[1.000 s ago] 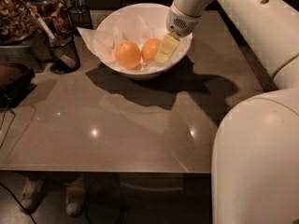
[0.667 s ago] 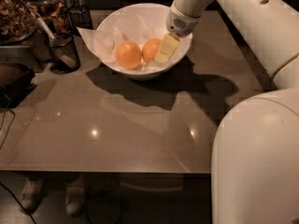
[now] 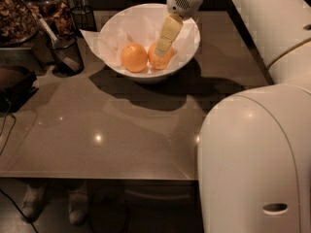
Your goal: Pick orange from white bowl
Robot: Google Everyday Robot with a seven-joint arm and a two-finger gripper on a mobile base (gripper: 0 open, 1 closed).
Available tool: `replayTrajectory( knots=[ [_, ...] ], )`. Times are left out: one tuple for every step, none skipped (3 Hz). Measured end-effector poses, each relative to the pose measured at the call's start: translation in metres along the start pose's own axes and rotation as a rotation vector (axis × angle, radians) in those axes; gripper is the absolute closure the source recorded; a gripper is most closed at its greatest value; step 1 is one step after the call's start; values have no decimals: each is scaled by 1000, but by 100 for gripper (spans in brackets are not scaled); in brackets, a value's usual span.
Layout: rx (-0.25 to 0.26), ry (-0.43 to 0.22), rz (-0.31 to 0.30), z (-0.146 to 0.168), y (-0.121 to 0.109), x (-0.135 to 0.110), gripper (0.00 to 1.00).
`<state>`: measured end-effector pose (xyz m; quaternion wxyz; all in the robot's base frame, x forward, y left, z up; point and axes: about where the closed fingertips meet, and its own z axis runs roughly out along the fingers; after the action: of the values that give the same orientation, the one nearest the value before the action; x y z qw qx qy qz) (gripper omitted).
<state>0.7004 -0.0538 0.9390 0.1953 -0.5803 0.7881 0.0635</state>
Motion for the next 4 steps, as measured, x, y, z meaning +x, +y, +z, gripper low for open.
replayTrajectory(
  knots=[
    [-2, -24, 1, 4, -3, -2, 0],
    [-7, -26, 9, 15, -9, -3, 0],
    [-23, -8, 2, 29, -14, -5, 0],
    [-33, 6, -5, 40, -19, -7, 14]
  ],
)
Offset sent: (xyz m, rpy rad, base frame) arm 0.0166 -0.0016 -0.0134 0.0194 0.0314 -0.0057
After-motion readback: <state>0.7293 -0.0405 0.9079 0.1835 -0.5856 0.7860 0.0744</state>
